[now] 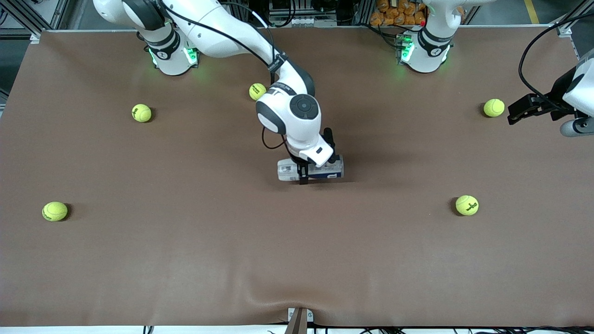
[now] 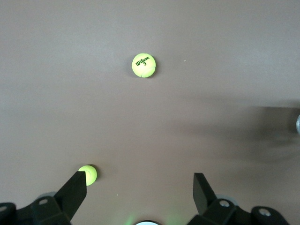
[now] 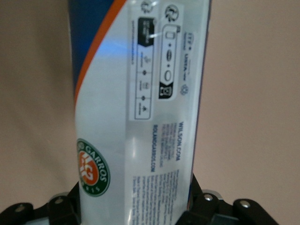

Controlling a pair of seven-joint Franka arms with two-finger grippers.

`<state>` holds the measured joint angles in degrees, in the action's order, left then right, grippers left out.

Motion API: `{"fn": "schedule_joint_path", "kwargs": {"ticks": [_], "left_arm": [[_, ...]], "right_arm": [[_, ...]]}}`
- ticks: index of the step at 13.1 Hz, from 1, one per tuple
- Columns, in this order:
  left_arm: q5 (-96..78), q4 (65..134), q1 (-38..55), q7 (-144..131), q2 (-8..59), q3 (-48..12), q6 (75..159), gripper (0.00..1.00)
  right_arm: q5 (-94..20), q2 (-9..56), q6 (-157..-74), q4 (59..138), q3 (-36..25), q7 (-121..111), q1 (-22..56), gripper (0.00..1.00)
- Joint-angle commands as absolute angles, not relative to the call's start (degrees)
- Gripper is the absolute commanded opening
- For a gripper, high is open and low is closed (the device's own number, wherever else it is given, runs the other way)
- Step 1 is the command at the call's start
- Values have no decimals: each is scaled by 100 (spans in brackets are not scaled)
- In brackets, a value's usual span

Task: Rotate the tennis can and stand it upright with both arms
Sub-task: 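Lift and carry the can with the right gripper toward table center, then lower the can onto the table with the right gripper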

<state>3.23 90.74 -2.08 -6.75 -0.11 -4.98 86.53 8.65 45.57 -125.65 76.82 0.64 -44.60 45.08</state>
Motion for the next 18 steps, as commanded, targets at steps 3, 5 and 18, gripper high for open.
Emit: {"fn": "schedule_joint_path", "kwargs": {"ticks": [3, 5, 18], "left_arm": [[237, 9088, -246, -694, 9, -527, 8648, 100], [237, 9088, -246, -694, 26, -527, 8648, 100], [229, 9079, -229, -703, 88, -536, 8657, 100]], "right_arm": [[967, 4658, -12577, 7655, 114, -4975, 4175, 83], [967, 4737, -12586, 7673, 114, -5053, 4140, 85], [1020, 5124, -12972, 7664, 105, -5071, 4166, 86]]}}
